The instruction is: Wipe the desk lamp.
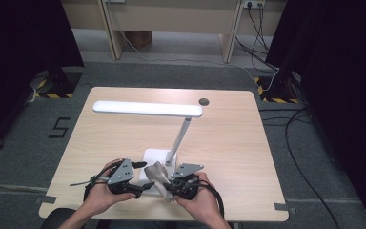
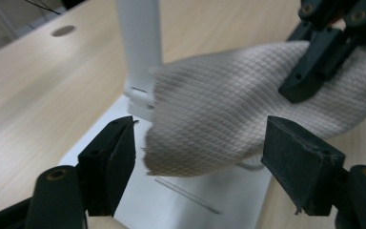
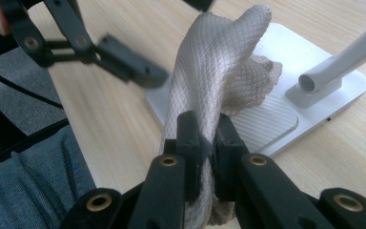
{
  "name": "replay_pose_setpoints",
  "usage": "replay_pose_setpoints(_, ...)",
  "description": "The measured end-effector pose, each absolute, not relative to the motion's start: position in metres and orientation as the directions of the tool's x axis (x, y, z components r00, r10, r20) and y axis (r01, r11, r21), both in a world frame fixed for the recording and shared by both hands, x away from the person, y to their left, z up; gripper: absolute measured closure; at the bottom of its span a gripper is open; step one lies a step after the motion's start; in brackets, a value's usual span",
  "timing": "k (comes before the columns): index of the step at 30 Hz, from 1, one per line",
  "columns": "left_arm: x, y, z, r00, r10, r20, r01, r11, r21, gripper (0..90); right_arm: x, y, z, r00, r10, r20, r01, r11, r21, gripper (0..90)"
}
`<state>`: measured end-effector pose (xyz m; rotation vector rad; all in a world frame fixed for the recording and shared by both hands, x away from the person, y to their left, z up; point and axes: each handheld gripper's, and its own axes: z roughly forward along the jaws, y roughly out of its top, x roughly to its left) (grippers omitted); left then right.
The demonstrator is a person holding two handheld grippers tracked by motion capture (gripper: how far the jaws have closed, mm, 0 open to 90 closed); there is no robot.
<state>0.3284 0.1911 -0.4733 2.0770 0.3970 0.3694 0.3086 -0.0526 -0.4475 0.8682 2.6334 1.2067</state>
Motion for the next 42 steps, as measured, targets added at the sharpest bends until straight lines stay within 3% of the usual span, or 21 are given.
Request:
replay_pose_setpoints(6, 0.332, 0.185, -0.477, 0.924, 0.352, 0.151, 0.075, -0.553, 0.830, 26.8, 0.311, -0.051, -0.444, -0.839, 0.531, 0.119, 0.438, 0.529, 0.726, 84.6)
replay_pose_setpoints(14, 0.326, 0.190, -0.475, 0.930, 0.282, 0.234, -0.025, -0.587, 0.809, 57.4, 0.312, -0.049, -0.440, -0.846, 0.521, 0.116, 0.427, 0.531, 0.732, 84.5)
replay_pose_setpoints(20, 0.322, 0.199, -0.470, 0.907, 0.346, 0.239, -0.020, -0.533, 0.846, 75.1, 0.315, -0.046, -0.436, -0.844, 0.522, 0.126, 0.415, 0.486, 0.769, 84.2)
replay_pose_setpoints(25, 0.320, 0.208, -0.463, 0.863, 0.445, 0.238, 0.008, -0.484, 0.875, 78.4, 0.318, -0.039, -0.434, -0.842, 0.524, 0.127, 0.393, 0.435, 0.810, 80.7)
replay_pose_setpoints(31, 0.320, 0.220, -0.455, 0.831, 0.497, 0.248, 0.015, -0.466, 0.885, 78.6, 0.318, -0.032, -0.432, -0.833, 0.540, 0.119, 0.371, 0.387, 0.844, 59.4)
replay_pose_setpoints(35, 0.322, 0.236, -0.448, 0.795, 0.540, 0.276, 0.005, -0.461, 0.888, 78.6, 0.319, -0.040, -0.420, -0.814, 0.571, 0.103, 0.334, 0.317, 0.888, 51.3)
replay_pose_setpoints(38, 0.323, 0.251, -0.441, 0.755, 0.582, 0.301, -0.008, -0.451, 0.893, 78.5, 0.323, -0.051, -0.413, -0.786, 0.607, 0.116, 0.329, 0.253, 0.910, 51.1)
replay_pose_setpoints(42, 0.327, 0.269, -0.429, 0.711, 0.620, 0.330, -0.024, -0.449, 0.893, 78.5, 0.329, -0.063, -0.417, -0.717, 0.677, 0.164, 0.381, 0.185, 0.906, 72.4)
